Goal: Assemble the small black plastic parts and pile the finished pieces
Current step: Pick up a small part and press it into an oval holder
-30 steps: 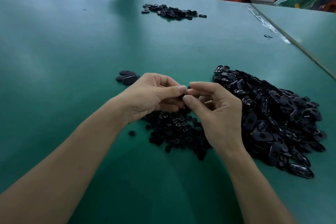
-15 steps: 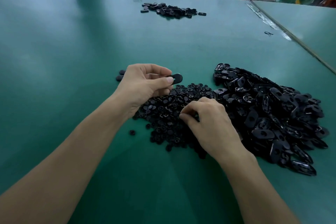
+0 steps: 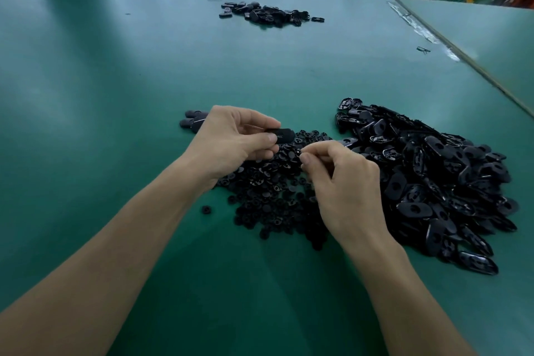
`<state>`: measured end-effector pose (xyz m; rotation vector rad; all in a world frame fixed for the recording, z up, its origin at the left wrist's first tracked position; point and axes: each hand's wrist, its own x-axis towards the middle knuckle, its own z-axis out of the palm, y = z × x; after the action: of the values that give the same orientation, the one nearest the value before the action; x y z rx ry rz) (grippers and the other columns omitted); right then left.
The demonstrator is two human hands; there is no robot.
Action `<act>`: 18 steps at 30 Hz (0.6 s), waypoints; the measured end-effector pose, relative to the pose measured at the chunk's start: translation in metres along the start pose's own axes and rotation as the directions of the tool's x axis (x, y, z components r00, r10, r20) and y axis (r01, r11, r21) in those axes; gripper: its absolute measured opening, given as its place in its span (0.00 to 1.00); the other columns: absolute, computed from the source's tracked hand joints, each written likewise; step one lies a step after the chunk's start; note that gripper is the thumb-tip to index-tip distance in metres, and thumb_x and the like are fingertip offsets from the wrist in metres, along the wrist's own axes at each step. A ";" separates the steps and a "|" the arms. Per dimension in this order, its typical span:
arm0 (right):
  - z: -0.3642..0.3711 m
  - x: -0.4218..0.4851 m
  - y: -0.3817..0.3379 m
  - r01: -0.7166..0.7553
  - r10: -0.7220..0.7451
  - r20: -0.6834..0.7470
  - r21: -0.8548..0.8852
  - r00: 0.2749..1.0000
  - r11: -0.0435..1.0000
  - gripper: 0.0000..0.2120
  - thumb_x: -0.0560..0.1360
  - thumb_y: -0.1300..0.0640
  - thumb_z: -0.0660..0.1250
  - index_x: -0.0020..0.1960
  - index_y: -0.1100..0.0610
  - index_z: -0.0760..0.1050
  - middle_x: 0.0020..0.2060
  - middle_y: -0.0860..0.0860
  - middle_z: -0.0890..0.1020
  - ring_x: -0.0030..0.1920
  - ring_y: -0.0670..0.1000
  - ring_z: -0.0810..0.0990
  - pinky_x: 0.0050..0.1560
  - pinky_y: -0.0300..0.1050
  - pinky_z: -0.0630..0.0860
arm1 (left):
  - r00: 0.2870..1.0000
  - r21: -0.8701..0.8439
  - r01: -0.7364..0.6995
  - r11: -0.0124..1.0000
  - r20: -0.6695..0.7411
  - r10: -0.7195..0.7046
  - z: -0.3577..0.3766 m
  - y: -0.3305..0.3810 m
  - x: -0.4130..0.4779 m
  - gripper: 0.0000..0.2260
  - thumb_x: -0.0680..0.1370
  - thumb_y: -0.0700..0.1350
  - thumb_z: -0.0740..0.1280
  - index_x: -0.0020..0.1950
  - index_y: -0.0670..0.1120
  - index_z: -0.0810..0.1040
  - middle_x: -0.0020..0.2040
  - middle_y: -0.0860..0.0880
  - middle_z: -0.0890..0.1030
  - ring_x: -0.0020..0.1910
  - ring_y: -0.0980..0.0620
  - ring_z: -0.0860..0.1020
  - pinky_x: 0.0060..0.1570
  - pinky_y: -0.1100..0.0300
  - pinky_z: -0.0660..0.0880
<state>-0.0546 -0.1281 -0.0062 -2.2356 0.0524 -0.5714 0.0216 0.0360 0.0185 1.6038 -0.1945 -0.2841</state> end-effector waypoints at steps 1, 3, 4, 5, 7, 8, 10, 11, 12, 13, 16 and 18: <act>0.000 0.001 0.000 0.003 -0.003 -0.001 0.004 1.000 1.000 0.04 0.79 0.60 0.70 0.52 0.55 0.84 0.37 0.36 0.80 0.43 0.37 0.80 0.44 0.26 0.72 | 1.000 -0.002 0.005 1.000 0.004 -0.005 0.001 -0.001 0.000 0.08 0.75 0.30 0.71 0.47 0.42 0.83 0.35 0.46 0.85 0.37 0.53 0.85 0.39 0.66 0.81; 0.001 0.002 0.000 0.020 -0.020 0.003 0.011 1.000 1.000 0.07 0.78 0.62 0.71 0.54 0.55 0.84 0.38 0.33 0.78 0.42 0.30 0.78 0.46 0.22 0.70 | 1.000 -0.008 0.015 1.000 0.010 -0.015 0.002 -0.001 0.000 0.08 0.75 0.29 0.71 0.47 0.41 0.83 0.36 0.46 0.85 0.37 0.52 0.85 0.38 0.66 0.81; 0.001 0.002 0.001 0.027 -0.027 -0.002 0.024 1.000 0.999 0.08 0.78 0.62 0.70 0.54 0.55 0.84 0.38 0.33 0.78 0.42 0.30 0.78 0.47 0.22 0.70 | 1.000 -0.003 0.018 1.000 0.016 -0.018 0.002 -0.001 0.000 0.08 0.76 0.29 0.71 0.47 0.41 0.83 0.36 0.46 0.86 0.38 0.52 0.85 0.38 0.65 0.81; 0.001 0.002 0.001 0.031 -0.031 -0.014 0.045 0.999 0.998 0.08 0.77 0.63 0.70 0.53 0.54 0.84 0.38 0.33 0.79 0.42 0.31 0.79 0.46 0.23 0.71 | 1.000 0.007 0.018 1.000 0.024 -0.019 0.003 -0.001 0.000 0.08 0.76 0.30 0.71 0.47 0.41 0.83 0.36 0.45 0.86 0.38 0.52 0.86 0.39 0.65 0.81; 0.001 0.002 0.001 0.026 -0.022 -0.045 0.111 0.999 0.993 0.08 0.77 0.63 0.71 0.52 0.51 0.83 0.38 0.35 0.82 0.41 0.36 0.81 0.44 0.26 0.73 | 0.999 0.037 0.014 0.999 0.045 -0.015 0.004 -0.001 -0.001 0.08 0.76 0.30 0.70 0.47 0.42 0.83 0.36 0.46 0.86 0.37 0.52 0.85 0.38 0.65 0.81; 0.000 0.002 0.002 0.014 -0.007 -0.052 0.138 0.999 0.990 0.09 0.76 0.62 0.72 0.51 0.49 0.82 0.37 0.37 0.83 0.41 0.37 0.82 0.44 0.28 0.74 | 0.998 0.055 0.008 0.998 0.054 -0.011 0.004 -0.001 -0.002 0.08 0.76 0.29 0.70 0.47 0.42 0.83 0.36 0.46 0.86 0.36 0.53 0.85 0.38 0.65 0.81; 0.000 0.003 0.003 -0.025 0.034 -0.049 0.172 0.998 0.985 0.09 0.75 0.60 0.73 0.49 0.46 0.80 0.37 0.39 0.84 0.41 0.40 0.83 0.46 0.35 0.78 | 0.997 0.097 -0.010 0.995 0.072 0.003 0.007 -0.001 -0.003 0.09 0.75 0.29 0.70 0.47 0.42 0.83 0.37 0.45 0.86 0.35 0.53 0.85 0.38 0.65 0.81; 0.000 0.003 0.003 -0.044 0.053 -0.042 0.189 0.998 0.981 0.10 0.75 0.60 0.74 0.47 0.45 0.79 0.37 0.40 0.84 0.41 0.41 0.84 0.47 0.38 0.80 | 0.997 0.113 -0.020 0.993 0.078 0.011 0.008 -0.001 -0.004 0.09 0.75 0.29 0.71 0.46 0.42 0.83 0.38 0.44 0.86 0.36 0.52 0.85 0.38 0.65 0.81; 0.000 0.003 0.004 -0.059 0.067 -0.032 0.207 0.997 0.977 0.10 0.75 0.60 0.74 0.45 0.45 0.80 0.37 0.41 0.85 0.41 0.42 0.84 0.48 0.41 0.81 | 0.997 0.127 -0.029 0.992 0.081 0.019 0.009 0.000 -0.004 0.09 0.75 0.29 0.71 0.46 0.43 0.83 0.38 0.43 0.86 0.36 0.52 0.85 0.38 0.64 0.81; 0.000 0.003 0.004 -0.070 0.077 -0.022 0.222 0.997 0.972 0.10 0.74 0.61 0.74 0.43 0.45 0.80 0.37 0.41 0.85 0.40 0.42 0.84 0.48 0.41 0.81 | 0.996 0.141 -0.039 0.989 0.081 0.028 0.010 0.000 -0.005 0.10 0.74 0.29 0.71 0.46 0.43 0.83 0.39 0.41 0.86 0.37 0.52 0.85 0.38 0.64 0.81; -0.001 0.003 0.003 -0.071 0.074 -0.007 0.229 0.997 0.971 0.12 0.74 0.61 0.75 0.41 0.44 0.81 0.36 0.37 0.84 0.37 0.39 0.82 0.43 0.31 0.75 | 0.995 0.165 -0.060 0.984 0.092 0.045 0.014 0.001 -0.006 0.11 0.74 0.28 0.71 0.45 0.44 0.84 0.40 0.40 0.86 0.38 0.50 0.85 0.38 0.64 0.81; -0.002 0.004 0.002 -0.070 0.075 -0.011 0.232 0.997 0.970 0.12 0.74 0.61 0.75 0.41 0.43 0.81 0.36 0.36 0.83 0.36 0.39 0.80 0.41 0.29 0.73 | 0.993 0.175 -0.068 0.982 0.105 0.050 0.016 0.001 -0.007 0.11 0.73 0.28 0.72 0.44 0.45 0.84 0.39 0.41 0.86 0.39 0.50 0.85 0.39 0.63 0.81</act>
<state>-0.0518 -0.1320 -0.0053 -1.9934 0.0741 -0.5320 0.0107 0.0232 0.0190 1.7586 -0.3527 -0.3080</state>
